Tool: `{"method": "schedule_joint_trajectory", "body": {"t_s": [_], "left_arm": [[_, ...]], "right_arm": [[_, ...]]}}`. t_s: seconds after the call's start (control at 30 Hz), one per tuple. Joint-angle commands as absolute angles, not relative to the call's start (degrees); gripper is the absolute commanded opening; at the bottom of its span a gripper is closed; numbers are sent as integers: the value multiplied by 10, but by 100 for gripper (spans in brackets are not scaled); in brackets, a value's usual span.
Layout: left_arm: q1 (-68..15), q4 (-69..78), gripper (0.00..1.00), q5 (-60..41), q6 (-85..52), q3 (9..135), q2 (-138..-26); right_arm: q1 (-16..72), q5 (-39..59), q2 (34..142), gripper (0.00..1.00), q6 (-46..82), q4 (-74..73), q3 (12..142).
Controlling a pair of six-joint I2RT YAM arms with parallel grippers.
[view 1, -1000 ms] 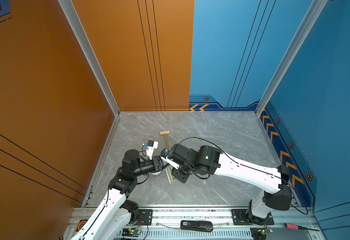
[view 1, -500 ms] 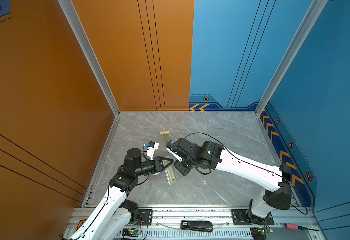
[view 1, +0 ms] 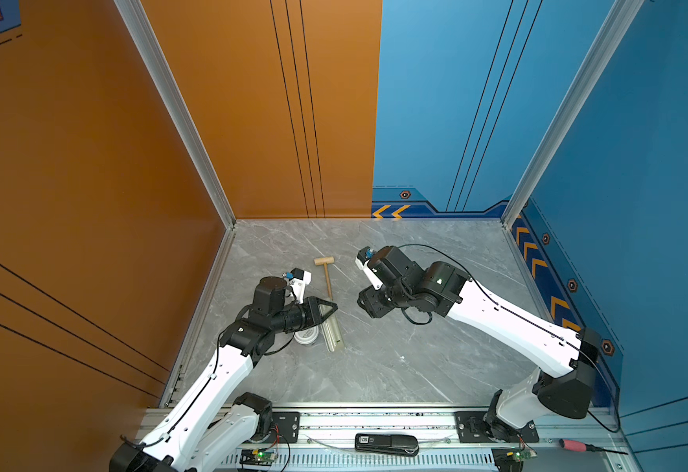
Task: Load the batteries into the remote control
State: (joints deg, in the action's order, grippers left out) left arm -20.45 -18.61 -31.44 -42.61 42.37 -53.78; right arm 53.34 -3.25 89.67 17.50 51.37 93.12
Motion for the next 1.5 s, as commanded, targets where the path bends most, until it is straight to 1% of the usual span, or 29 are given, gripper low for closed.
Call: {"method": "schedule_joint_trajectory", "body": {"t_s": [0.0,0.13,0.3,0.47,0.63,0.73,1.03,1.17,1.33,1.47], "left_arm": [[-227,-219,0,-246,-394,482,-579],[-261,-265,0,-178,-374,562,-661],[-310,-341,0,-82,-354,681,-771],[-341,-349,0,-43,-365,752,-863],[-362,-375,0,-17,-374,828,-951],[-374,-413,0,7,-372,887,-1010],[-390,-606,0,125,-362,1065,-1164],[-391,-623,0,154,-366,1081,-1199],[-392,-631,7,169,-368,1098,-1237],[-398,-647,9,189,-367,1121,-1273]], "right_arm": [[487,-25,886,62,184,486,905],[408,-4,870,64,198,456,875],[321,-10,852,66,211,448,843],[257,5,823,68,220,443,801],[213,11,784,71,232,424,751],[198,19,770,75,234,414,728],[186,22,761,77,212,414,710],[180,25,753,78,205,417,708],[168,36,749,78,195,418,703],[153,49,753,79,181,421,711]]}}
